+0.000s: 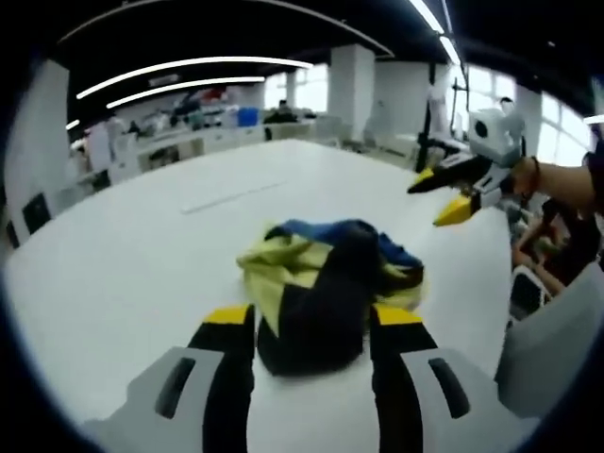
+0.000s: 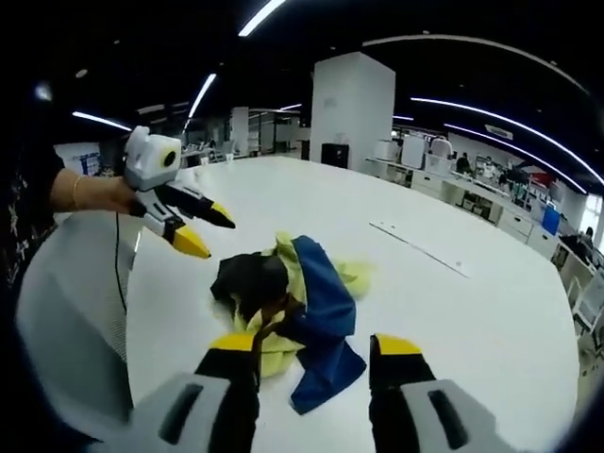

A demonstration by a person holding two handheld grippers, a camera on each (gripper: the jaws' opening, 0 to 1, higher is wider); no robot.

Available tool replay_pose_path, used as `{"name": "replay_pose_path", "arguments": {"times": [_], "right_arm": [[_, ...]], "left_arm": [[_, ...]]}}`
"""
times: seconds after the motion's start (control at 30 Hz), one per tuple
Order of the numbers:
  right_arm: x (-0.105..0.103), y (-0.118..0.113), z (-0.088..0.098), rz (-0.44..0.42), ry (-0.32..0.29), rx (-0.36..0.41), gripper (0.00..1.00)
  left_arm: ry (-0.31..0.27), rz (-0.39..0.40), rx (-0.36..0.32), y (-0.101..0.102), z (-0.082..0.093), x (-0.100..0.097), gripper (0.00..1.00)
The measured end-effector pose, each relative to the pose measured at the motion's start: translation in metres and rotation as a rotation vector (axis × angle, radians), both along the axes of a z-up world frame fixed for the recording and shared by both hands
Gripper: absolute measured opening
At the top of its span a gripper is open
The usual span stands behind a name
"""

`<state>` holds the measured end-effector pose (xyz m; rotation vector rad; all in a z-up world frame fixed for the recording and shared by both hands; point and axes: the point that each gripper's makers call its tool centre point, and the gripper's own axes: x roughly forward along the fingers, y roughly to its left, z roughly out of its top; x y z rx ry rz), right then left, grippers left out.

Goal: Fold the garment on the visible template until the final outline fits inside the template.

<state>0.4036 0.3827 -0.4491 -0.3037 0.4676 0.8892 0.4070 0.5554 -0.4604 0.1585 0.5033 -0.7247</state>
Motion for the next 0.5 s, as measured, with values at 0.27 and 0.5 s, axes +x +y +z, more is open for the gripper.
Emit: {"name": "replay_pose_path", "arguments": {"times": [0.27,0.5], "right_arm": [[0.012,0.016,-0.019,0.034,0.024,-0.012,0.31],[0.018,0.026,-0.033,0.083,0.025,-0.073,0.24]], "left_arm": [[0.042,0.006,-0.011,0.004,-0.019,0.005,0.31],[0.069,0.000,-0.017,0.004,-0.029,0.007,0.17]]}}
